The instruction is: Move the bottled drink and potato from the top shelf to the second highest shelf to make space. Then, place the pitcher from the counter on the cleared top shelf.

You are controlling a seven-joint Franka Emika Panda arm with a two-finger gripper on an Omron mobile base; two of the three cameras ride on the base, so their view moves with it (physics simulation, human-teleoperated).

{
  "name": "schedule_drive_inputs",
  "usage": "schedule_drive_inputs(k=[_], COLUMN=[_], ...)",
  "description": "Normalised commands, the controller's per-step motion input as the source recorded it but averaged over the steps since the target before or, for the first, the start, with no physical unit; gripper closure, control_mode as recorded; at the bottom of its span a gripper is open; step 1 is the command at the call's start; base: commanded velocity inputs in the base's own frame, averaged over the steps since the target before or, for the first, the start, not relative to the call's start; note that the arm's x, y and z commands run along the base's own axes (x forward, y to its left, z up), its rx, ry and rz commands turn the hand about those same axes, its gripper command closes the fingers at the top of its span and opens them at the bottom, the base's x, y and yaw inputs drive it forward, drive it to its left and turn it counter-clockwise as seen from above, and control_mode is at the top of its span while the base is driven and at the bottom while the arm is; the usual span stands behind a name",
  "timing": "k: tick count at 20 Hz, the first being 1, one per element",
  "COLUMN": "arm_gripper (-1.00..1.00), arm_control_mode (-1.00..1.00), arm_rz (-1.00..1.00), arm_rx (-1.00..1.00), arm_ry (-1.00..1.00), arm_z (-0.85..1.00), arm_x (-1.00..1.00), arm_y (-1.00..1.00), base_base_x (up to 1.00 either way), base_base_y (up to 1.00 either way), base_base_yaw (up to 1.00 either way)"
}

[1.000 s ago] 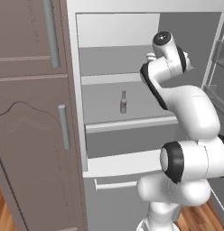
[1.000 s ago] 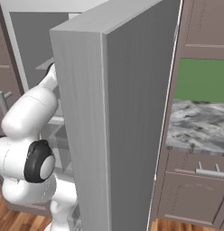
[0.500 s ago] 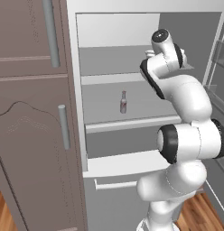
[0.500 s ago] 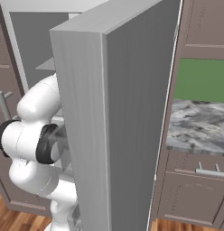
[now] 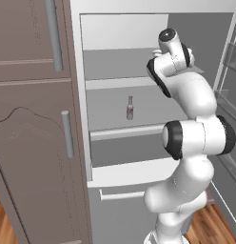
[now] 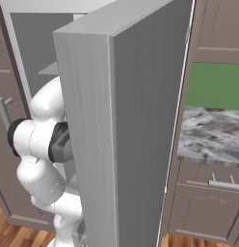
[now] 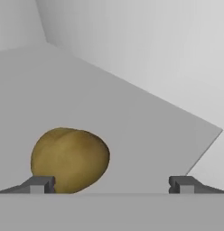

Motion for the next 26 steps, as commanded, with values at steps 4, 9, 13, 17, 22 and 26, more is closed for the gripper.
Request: schedule_drive_inputs(k=[4, 9, 13, 17, 22, 26], arm_gripper=[-1.0, -1.0, -1.0, -1.0, -1.0, -1.0], arm_control_mode=[-1.0, -1.0, -1.0, -1.0, -1.0, -1.0], arm_rz=[0.0, 0.0, 0.0, 0.0, 0.0, 0.0], arm_rx=[-0.03, -0.04, -0.03, -0.01, 0.0, 0.0], arm_ry=[0.0, 0.0, 0.0, 0.0, 0.0, 0.0], arm_z=[0.0, -0.01, -0.1, -0.15, -0.12, -0.02], arm_x=[0.08, 0.01, 0.05, 0.14, 0.21, 0.22], arm_y=[0.05, 0.08, 0.02, 0.0, 0.0, 0.0], base_base_x=[0.0, 0.0, 0.0, 0.0, 0.0, 0.0], base_base_y=[0.0, 0.0, 0.0, 0.0, 0.0, 0.0], base_base_yaw=[0.0, 0.0, 0.0, 0.0, 0.0, 0.0])
